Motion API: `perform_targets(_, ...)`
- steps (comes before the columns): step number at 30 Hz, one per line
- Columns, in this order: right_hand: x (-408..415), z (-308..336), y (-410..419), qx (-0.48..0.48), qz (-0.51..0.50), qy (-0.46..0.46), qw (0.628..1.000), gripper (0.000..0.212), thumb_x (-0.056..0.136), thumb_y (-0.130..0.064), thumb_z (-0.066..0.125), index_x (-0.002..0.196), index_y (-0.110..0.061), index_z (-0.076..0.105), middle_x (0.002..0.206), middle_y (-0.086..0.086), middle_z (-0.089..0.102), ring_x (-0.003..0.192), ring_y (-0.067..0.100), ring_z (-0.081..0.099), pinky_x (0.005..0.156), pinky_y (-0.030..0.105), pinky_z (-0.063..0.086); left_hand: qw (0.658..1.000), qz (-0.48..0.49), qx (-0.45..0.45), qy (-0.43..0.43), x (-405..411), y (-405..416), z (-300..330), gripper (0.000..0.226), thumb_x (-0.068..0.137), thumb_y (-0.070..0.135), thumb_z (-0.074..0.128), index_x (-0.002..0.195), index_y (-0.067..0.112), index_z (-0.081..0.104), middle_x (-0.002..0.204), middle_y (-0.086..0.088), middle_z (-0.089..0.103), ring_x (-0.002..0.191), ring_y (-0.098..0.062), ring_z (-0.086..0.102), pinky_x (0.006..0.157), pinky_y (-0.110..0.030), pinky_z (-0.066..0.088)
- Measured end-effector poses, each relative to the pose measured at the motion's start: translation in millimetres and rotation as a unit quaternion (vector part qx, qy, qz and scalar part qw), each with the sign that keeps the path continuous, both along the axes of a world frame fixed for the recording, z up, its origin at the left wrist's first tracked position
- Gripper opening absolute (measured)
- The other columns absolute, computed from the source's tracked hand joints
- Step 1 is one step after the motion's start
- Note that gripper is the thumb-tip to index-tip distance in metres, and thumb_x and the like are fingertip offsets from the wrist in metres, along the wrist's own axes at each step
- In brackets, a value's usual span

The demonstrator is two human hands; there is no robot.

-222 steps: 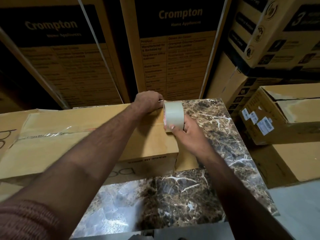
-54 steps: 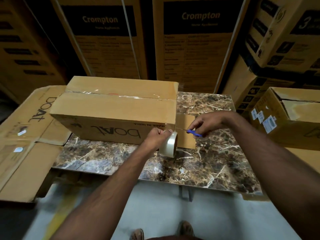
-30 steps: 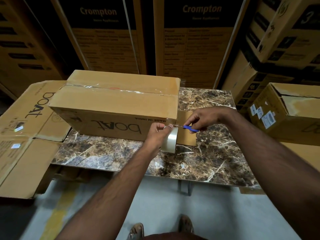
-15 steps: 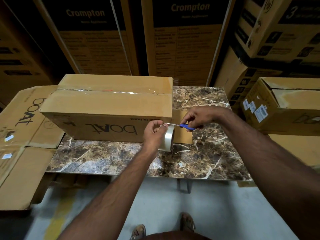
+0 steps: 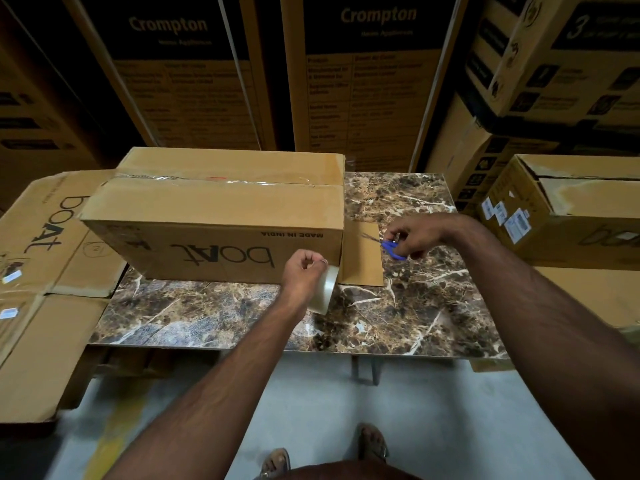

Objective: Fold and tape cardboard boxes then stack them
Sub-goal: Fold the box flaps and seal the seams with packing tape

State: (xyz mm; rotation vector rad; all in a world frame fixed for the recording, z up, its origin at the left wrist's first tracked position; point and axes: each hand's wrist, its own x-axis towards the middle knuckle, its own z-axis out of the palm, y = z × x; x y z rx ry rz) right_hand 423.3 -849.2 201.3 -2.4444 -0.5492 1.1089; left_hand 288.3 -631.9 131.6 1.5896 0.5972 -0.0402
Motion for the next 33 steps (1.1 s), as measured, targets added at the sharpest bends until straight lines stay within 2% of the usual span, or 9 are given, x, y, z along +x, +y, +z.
perform_targets(5, -12.4, 29.5, 5.3, 0.137, -0.02, 0.008, 0.99, 0.021, 0.095, -0.009, 0.065, 0.115, -0.007, 0.061, 0.093, 0.005, 0.06, 0.076, 0.016, 0.056, 0.062, 0.027, 0.05, 0.999, -0.043, 0.001, -0.005, -6.2, -1.5, 1.2, 0.005, 0.097, 0.014, 0.059, 0.092, 0.015, 0.058, 0.109, -0.006, 0.062, 0.093, -0.026, 0.059, 0.086, -0.049, 0.052)
perform_targets(9, -26.2, 43.6, 29.2, 0.219, -0.027, -0.02, 0.975, 0.032, 0.091, -0.008, 0.069, 0.121, -0.003, 0.059, 0.088, -0.001, 0.059, 0.073, 0.009, 0.056, 0.062, 0.023, 0.049, 0.993, -0.097, 0.043, -0.055, -5.4, -6.1, 16.8, 0.009, 0.1, 0.019, 0.056, 0.099, 0.011, 0.059, 0.11, -0.007, 0.064, 0.091, -0.021, 0.058, 0.077, -0.037, 0.048)
perform_targets(13, -33.6, 51.5, 50.4, 0.283, -0.051, -0.055, 0.956, 0.033, 0.088, -0.011, 0.075, 0.118, -0.008, 0.061, 0.084, 0.003, 0.063, 0.073, 0.014, 0.057, 0.06, 0.023, 0.047, 0.986, -0.121, 0.068, -0.092, 0.3, -2.9, 40.4, 0.018, 0.103, 0.03, 0.05, 0.099, 0.015, 0.06, 0.107, -0.008, 0.065, 0.09, -0.022, 0.058, 0.074, -0.038, 0.049)
perform_targets(17, -43.6, 59.3, 68.7, 0.288, -0.059, -0.099, 0.951, 0.032, 0.087, -0.009, 0.076, 0.115, -0.012, 0.061, 0.093, 0.01, 0.068, 0.074, 0.011, 0.062, 0.06, 0.02, 0.05, 0.985, -0.104, 0.061, -0.123, 3.2, 13.9, 59.5, 0.017, 0.104, 0.03, 0.051, 0.105, 0.016, 0.061, 0.106, -0.006, 0.065, 0.085, -0.018, 0.057, 0.065, -0.029, 0.045)
perform_targets(19, -50.3, 62.5, 79.8, 0.271, -0.053, -0.146, 0.95, 0.032, 0.086, -0.008, 0.076, 0.114, -0.014, 0.062, 0.098, 0.004, 0.068, 0.073, -0.002, 0.061, 0.063, 0.016, 0.049, 0.984, -0.097, 0.052, -0.14, 3.8, 22.2, 69.5, 0.016, 0.103, 0.027, 0.052, 0.107, 0.014, 0.061, 0.103, -0.004, 0.065, 0.082, -0.016, 0.057, 0.064, -0.029, 0.047)
perform_targets(22, -58.8, 63.3, 94.9, 0.255, -0.052, -0.21, 0.942, 0.032, 0.085, -0.008, 0.078, 0.112, -0.018, 0.063, 0.097, -0.003, 0.065, 0.073, -0.004, 0.056, 0.065, 0.017, 0.046, 0.98, -0.095, 0.044, -0.171, 4.1, 32.0, 80.2, 0.013, 0.103, 0.025, 0.053, 0.105, 0.015, 0.062, 0.102, -0.007, 0.067, 0.083, -0.018, 0.058, 0.068, -0.035, 0.046)
perform_targets(26, -69.4, 63.5, 111.0, 0.263, -0.081, -0.317, 0.908, 0.032, 0.084, -0.006, 0.075, 0.11, -0.022, 0.066, 0.091, -0.013, 0.062, 0.066, -0.018, 0.051, 0.059, 0.009, 0.038, 0.975, -0.094, 0.049, -0.195, 4.4, 39.7, 89.4, 0.01, 0.102, 0.026, 0.053, 0.102, 0.019, 0.062, 0.102, -0.008, 0.066, 0.083, -0.018, 0.056, 0.067, -0.034, 0.045)
perform_targets(30, -79.6, 59.4, 120.1, 0.292, -0.102, -0.364, 0.879, 0.031, 0.082, -0.006, 0.077, 0.108, -0.021, 0.07, 0.089, -0.013, 0.065, 0.074, -0.006, 0.055, 0.064, 0.014, 0.042, 0.977, -0.068, 0.039, -0.2, 3.9, 44.6, 95.5, 0.01, 0.101, 0.025, 0.056, 0.103, 0.018, 0.063, 0.098, -0.002, 0.066, 0.079, -0.012, 0.054, 0.062, -0.027, 0.04)
perform_targets(33, -88.5, 61.2, 122.6, 0.295, -0.099, -0.379, 0.871, 0.031, 0.08, -0.001, 0.075, 0.108, -0.015, 0.071, 0.087, -0.01, 0.065, 0.068, -0.007, 0.054, 0.06, 0.011, 0.039, 0.981, -0.069, 0.005, -0.18, 2.3, 49.1, 100.6, 0.014, 0.102, 0.026, 0.056, 0.107, 0.016, 0.064, 0.099, -0.003, 0.067, 0.078, -0.011, 0.054, 0.06, -0.025, 0.04)
